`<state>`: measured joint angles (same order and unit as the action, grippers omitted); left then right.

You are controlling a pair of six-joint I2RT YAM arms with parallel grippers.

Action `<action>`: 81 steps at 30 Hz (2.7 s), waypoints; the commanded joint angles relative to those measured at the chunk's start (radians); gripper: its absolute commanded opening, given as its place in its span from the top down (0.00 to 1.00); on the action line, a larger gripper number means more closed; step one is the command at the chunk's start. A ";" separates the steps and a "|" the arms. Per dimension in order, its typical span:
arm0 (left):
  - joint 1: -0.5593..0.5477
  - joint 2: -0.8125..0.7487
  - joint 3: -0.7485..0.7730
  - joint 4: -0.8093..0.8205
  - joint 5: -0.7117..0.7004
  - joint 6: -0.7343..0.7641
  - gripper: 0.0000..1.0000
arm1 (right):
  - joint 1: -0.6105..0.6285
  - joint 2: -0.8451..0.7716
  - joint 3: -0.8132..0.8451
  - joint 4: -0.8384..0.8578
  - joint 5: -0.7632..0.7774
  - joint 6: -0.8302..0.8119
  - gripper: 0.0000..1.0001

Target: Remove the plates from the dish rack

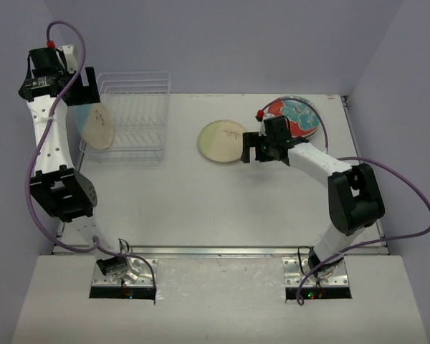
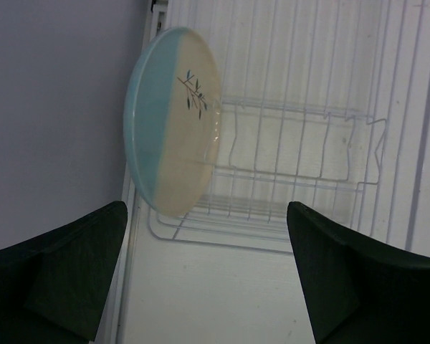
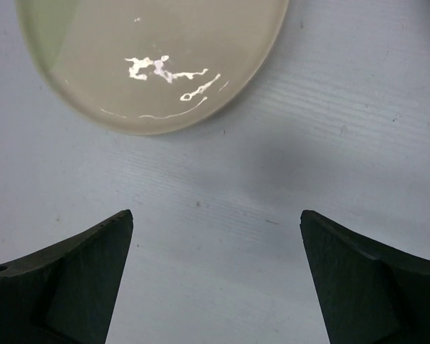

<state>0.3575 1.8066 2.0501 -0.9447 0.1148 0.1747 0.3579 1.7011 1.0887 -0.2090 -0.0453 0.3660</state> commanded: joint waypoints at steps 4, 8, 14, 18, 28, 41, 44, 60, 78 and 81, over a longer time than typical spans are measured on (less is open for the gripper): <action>0.087 0.111 0.103 -0.021 0.023 0.048 0.08 | 0.031 -0.060 -0.050 0.089 0.012 -0.123 0.01; 0.113 0.184 0.105 0.003 0.073 0.051 0.10 | 0.032 -0.060 -0.057 0.107 -0.003 -0.128 0.01; 0.113 0.251 0.114 0.023 0.168 0.080 0.13 | 0.032 -0.058 -0.067 0.115 -0.016 -0.134 0.01; 0.112 0.281 0.113 0.037 0.256 0.086 0.18 | 0.032 -0.055 -0.070 0.115 -0.029 -0.133 0.01; 0.110 0.311 0.094 0.077 0.289 0.078 0.55 | 0.032 -0.035 -0.048 0.097 -0.042 -0.120 0.01; 0.084 0.282 0.006 0.142 0.197 0.089 0.83 | 0.032 -0.041 -0.061 0.094 -0.045 -0.108 0.01; 0.076 0.268 0.018 0.149 0.197 0.085 0.95 | 0.032 -0.048 -0.061 0.090 -0.042 -0.106 0.01; 0.047 0.128 0.225 0.243 0.193 0.018 1.00 | 0.032 -0.097 -0.052 0.067 -0.021 -0.122 0.01; -0.031 -0.286 -0.164 0.266 0.970 -0.050 1.00 | 0.029 -0.269 -0.140 0.355 -0.693 -0.006 0.01; -0.078 -0.312 -0.267 0.262 1.126 -0.091 1.00 | 0.029 -0.287 -0.148 0.424 -0.781 0.050 0.01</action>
<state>0.3300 1.5290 1.8581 -0.7444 0.9162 0.1632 0.3872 1.4495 0.9473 0.0614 -0.6218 0.3414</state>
